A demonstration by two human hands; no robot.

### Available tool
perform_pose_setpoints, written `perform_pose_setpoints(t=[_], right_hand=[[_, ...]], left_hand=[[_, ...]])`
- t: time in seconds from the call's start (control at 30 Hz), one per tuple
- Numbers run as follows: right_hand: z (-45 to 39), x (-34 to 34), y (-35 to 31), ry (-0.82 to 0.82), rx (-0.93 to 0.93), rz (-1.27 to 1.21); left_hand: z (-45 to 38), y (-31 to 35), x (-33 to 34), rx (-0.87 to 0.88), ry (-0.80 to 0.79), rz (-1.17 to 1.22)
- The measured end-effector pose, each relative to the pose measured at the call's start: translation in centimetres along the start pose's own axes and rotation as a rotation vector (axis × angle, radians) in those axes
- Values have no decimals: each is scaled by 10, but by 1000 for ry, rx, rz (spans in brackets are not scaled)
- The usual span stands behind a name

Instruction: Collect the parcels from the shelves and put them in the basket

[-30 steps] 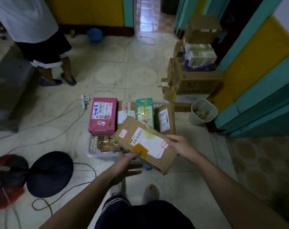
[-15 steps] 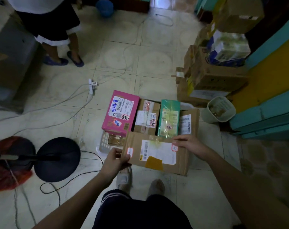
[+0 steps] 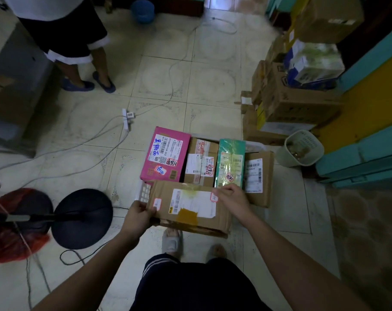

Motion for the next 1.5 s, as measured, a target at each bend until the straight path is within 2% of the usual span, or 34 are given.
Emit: perform_pose_setpoints(t=[0.13,0.2,0.33,0.5,0.73,0.93,1.23,1.5], right_hand=[[14,-10,10,188,31,-135],[17,-8,25,148,102,-151],[18,11,53,-51,297,-234],[14,12,47,-20,190,-310],[13,10,44,109,59,-313],[11,7,45,125,45,-314],[13,-1,28,169,-50,-240],[8,-2,19,141,-66,-170]], left_hand=[[-15,-5,-1,19,79,8],[-15,0,0,58,122,-3],[-1,11,1,118,186,-6],[4,11,0,145,21,102],[5,-4,25,148,-213,-87],[-2,-6,27,154,-412,-217],[-11,-18,25,125,-457,-378],[-16,-17,26,110,-452,-350]])
Point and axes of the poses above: each hand's wrist, its own z-axis away from the middle knuckle, its own x-axis out of the palm, y = z × x, the point moved 10 cm from there along -z, towards the middle knuckle, and after that the axes turned 9 degrees about x, right-handed, at the moved point
